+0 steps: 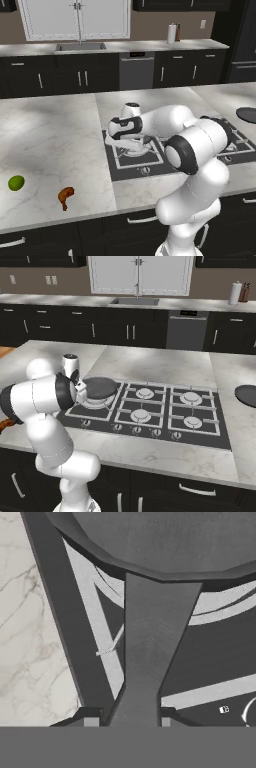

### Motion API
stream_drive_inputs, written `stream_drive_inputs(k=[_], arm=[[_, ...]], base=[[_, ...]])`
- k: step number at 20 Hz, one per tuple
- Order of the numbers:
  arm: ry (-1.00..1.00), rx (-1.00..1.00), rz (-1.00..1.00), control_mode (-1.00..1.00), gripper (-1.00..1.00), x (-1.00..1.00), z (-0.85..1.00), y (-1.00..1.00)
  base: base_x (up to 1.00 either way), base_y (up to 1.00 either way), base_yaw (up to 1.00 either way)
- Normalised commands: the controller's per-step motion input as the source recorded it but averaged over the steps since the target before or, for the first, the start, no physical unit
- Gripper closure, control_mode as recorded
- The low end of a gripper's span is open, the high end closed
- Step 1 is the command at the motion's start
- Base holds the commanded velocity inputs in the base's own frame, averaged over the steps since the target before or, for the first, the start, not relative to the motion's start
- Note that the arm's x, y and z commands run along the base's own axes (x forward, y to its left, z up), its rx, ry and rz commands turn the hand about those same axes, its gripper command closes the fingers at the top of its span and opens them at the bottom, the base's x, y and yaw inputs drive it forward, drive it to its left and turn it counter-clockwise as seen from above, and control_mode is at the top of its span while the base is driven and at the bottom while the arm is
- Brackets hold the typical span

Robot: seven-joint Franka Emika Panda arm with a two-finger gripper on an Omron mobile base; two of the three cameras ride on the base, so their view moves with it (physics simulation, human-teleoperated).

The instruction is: Place both pans onto different burners. Then place the lime and the chicken drumstick on different pans.

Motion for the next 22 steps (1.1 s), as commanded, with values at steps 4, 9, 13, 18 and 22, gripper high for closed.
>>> stream_drive_inputs(k=[4, 9, 13, 18, 22], arm=[[0.0, 0.0, 0.0, -1.0, 1.0, 0.29, -0.1, 0.0], [0.0, 0.0, 0.0, -1.0, 1.0, 0.22, -0.18, 0.0], [0.0, 0.0, 0.0, -1.0, 1.0, 0.13, -0.32, 0.0], [0.0, 0.0, 0.0, -1.0, 1.0, 0.04, -0.39, -0.03], [0.0, 0.0, 0.0, -1.0, 1.0, 0.04, -0.35, -0.08]], base=[[0.0, 0.0, 0.0], [0.0, 0.0, 0.0], [0.0, 0.0, 0.0], [0.0, 0.0, 0.0], [0.0, 0.0, 0.0]])
